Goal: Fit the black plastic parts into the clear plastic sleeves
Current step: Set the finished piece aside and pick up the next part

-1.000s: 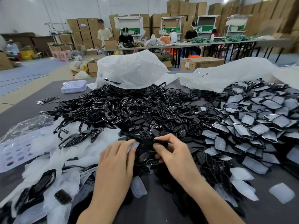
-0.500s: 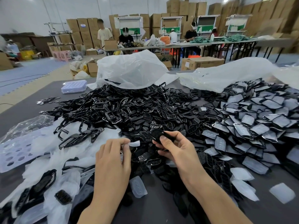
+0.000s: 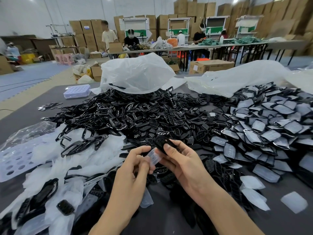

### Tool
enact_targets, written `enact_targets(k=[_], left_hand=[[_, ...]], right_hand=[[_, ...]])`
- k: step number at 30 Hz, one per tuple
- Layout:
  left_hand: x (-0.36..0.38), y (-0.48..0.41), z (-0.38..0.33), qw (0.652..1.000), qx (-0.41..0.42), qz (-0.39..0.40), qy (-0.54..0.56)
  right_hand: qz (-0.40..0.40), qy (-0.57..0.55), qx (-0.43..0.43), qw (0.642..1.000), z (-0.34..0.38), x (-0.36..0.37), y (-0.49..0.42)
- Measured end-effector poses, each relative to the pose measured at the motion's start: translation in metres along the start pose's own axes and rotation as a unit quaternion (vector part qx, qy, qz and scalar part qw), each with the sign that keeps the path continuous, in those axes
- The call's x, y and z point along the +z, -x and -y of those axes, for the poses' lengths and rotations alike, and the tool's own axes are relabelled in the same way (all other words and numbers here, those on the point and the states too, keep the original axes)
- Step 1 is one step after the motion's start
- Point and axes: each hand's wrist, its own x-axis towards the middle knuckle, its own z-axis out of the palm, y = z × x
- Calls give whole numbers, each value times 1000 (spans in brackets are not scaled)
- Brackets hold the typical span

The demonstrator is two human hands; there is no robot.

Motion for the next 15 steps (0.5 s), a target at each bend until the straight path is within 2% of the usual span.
enact_targets(k=[3, 6, 10, 12, 15], left_hand=[[0, 2, 0, 1000, 8, 4, -9], [0, 1, 1, 994, 57, 15, -95], [0, -2, 2, 982, 96, -39, -156], [-2, -4, 1, 985, 82, -55, -139], [-2, -4, -5, 996, 48, -17, -70]], right_hand=[[-19, 3, 2, 1000, 0, 0, -2], [-27, 5, 2, 1000, 0, -2, -3], [-30, 56, 4, 998, 1, -3, -1], [-50, 107, -8, 993, 1, -5, -1], [-65, 141, -26, 988, 1, -8, -1]])
